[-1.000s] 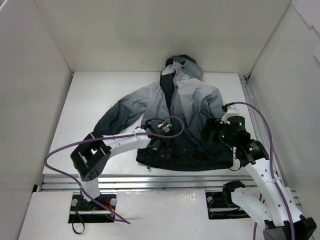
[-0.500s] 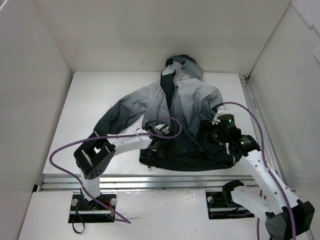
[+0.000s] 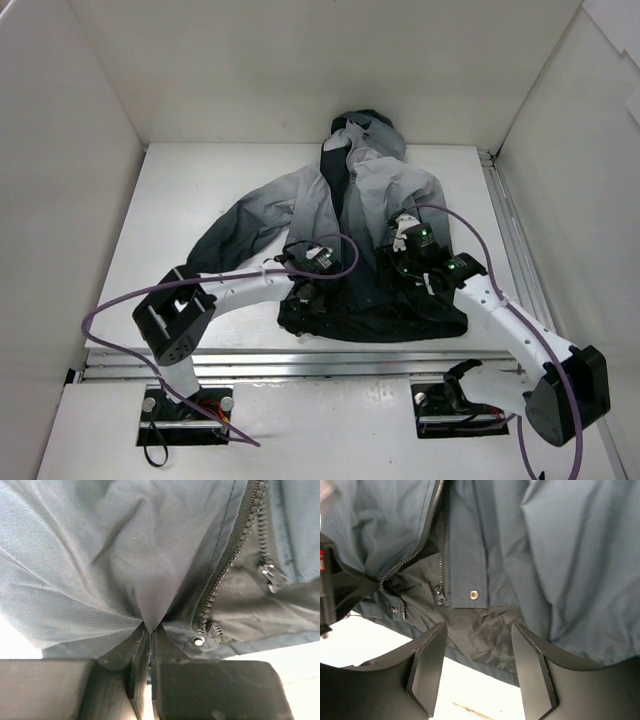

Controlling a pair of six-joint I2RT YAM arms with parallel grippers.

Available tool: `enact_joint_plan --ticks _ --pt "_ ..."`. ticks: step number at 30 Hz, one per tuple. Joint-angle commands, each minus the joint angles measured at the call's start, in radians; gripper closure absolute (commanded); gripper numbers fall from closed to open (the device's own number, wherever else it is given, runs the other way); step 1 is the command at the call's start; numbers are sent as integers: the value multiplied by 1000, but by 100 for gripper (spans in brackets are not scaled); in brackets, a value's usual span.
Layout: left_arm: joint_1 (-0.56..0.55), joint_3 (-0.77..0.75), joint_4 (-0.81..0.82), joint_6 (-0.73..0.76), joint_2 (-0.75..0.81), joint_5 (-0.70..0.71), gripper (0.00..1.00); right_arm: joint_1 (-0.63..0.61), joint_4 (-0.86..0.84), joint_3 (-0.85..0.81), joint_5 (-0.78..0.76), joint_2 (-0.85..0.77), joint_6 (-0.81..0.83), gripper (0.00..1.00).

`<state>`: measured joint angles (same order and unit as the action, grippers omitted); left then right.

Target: Zip up the jacket

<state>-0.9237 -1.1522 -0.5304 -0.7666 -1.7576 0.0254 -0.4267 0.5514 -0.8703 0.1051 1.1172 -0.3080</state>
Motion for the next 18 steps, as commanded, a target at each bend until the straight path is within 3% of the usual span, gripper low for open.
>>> enact_joint_plan --ticks 1,5,18 --pt "5 -18 14 30 89 -15 100 -14 -74 -30 53 39 18 49" --pt "5 -4 10 43 130 -55 100 -17 -116 -18 73 94 20 41" --pt "5 39 12 47 170 -65 100 -64 -154 -13 59 265 10 41"
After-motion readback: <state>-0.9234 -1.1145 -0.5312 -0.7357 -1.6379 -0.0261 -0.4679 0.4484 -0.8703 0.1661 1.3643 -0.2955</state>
